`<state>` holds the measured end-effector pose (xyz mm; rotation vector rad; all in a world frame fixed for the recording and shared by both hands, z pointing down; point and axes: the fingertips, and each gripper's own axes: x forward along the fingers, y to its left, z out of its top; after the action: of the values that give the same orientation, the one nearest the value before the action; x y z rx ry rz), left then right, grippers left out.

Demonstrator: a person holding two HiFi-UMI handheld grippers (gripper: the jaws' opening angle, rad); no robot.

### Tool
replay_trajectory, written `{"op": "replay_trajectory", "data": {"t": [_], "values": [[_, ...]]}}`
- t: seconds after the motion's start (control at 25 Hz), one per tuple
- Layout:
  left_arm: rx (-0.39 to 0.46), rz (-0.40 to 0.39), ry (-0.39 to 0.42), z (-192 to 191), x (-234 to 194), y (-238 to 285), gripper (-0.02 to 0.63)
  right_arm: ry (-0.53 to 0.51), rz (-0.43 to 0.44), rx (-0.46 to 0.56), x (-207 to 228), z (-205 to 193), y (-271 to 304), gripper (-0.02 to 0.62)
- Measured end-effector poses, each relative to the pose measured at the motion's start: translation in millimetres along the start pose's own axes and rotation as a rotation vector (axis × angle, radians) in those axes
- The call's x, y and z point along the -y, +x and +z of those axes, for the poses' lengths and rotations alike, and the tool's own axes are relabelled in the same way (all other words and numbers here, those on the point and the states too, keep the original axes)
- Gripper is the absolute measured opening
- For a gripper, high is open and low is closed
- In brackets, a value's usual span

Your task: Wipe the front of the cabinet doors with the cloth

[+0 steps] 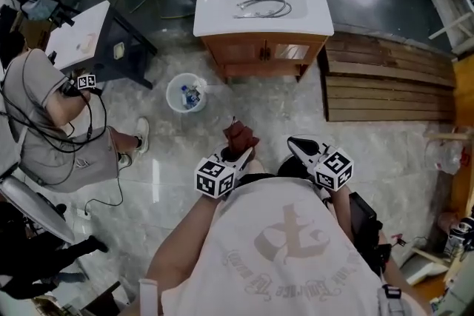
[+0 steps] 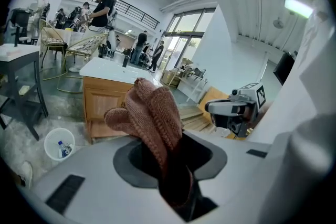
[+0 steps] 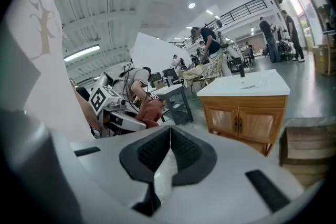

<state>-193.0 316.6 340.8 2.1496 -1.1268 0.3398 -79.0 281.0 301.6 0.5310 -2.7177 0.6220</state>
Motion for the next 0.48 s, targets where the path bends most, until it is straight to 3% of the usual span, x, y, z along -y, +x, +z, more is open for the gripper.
{"op": "replay_trajectory", "data": {"t": [0.48], "values": [[-0.037, 0.076, -0.035, 28, -57, 35, 0.118, 0.067, 0.009, -0.026, 79, 9, 53, 0.014]]}}
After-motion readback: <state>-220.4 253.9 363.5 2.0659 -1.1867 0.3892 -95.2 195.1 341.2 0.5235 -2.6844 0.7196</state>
